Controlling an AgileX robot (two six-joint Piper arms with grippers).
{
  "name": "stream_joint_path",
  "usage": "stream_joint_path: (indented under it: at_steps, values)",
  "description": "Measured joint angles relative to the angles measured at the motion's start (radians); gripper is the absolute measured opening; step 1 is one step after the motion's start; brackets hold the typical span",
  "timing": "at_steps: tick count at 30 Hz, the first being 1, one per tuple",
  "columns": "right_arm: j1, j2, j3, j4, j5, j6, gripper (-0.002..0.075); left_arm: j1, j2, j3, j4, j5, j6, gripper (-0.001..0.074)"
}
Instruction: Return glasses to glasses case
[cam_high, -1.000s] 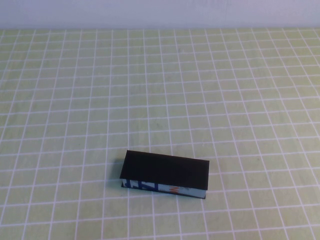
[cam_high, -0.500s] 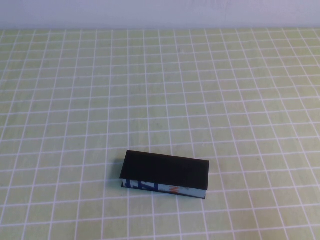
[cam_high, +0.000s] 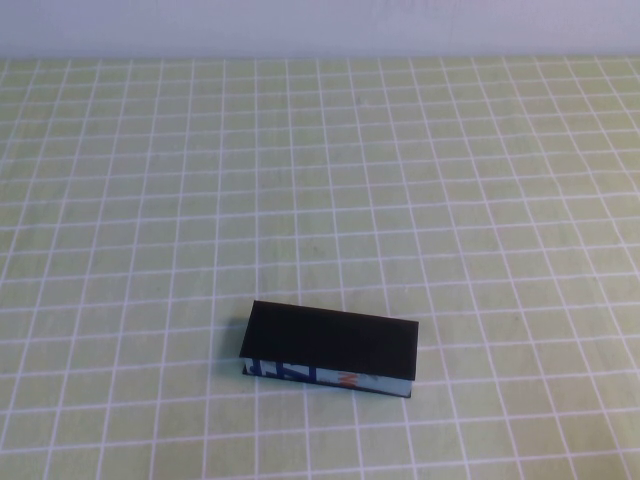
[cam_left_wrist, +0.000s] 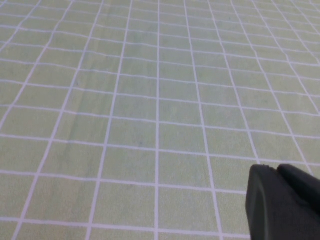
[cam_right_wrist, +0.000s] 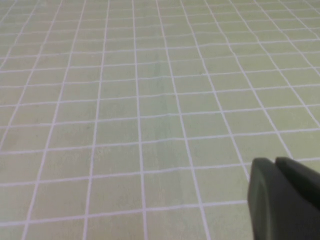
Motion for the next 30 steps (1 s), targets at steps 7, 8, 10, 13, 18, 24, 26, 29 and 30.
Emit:
stream_joint_path:
  at_steps: [7, 8, 10, 13, 18, 24, 26, 29, 30]
  values:
    - [-0.026, 0.000, 0.002, 0.071, -0.024, 0.000, -0.0018, 0.000, 0.000, 0.000, 0.000, -0.002, 0.000, -0.0004]
    - [-0.026, 0.000, 0.002, 0.074, -0.025, 0.000, -0.0018, 0.000, 0.000, 0.000, 0.000, -0.002, 0.000, -0.0004]
    - [-0.026, 0.000, 0.002, 0.076, -0.025, 0.000, -0.0018, 0.000, 0.000, 0.000, 0.000, -0.002, 0.000, -0.0004]
    - [-0.026, 0.000, 0.002, 0.076, -0.027, 0.000, -0.0018, 0.000, 0.000, 0.000, 0.000, -0.002, 0.000, -0.0004]
    - [-0.026, 0.000, 0.002, 0.076, -0.027, 0.000, -0.0018, 0.000, 0.000, 0.000, 0.000, -0.002, 0.000, -0.0004]
    - [-0.026, 0.000, 0.002, 0.076, -0.027, 0.000, -0.0018, 0.000, 0.000, 0.000, 0.000, -0.002, 0.000, -0.0004]
    - [-0.026, 0.000, 0.002, 0.076, -0.027, 0.000, -0.0018, 0.000, 0.000, 0.000, 0.000, -0.002, 0.000, -0.0004]
    - [-0.026, 0.000, 0.002, 0.076, -0.027, 0.000, -0.0018, 0.000, 0.000, 0.000, 0.000, -0.002, 0.000, -0.0004]
    - [-0.026, 0.000, 0.002, 0.077, -0.027, 0.000, -0.0018, 0.000, 0.000, 0.000, 0.000, -0.002, 0.000, -0.0004]
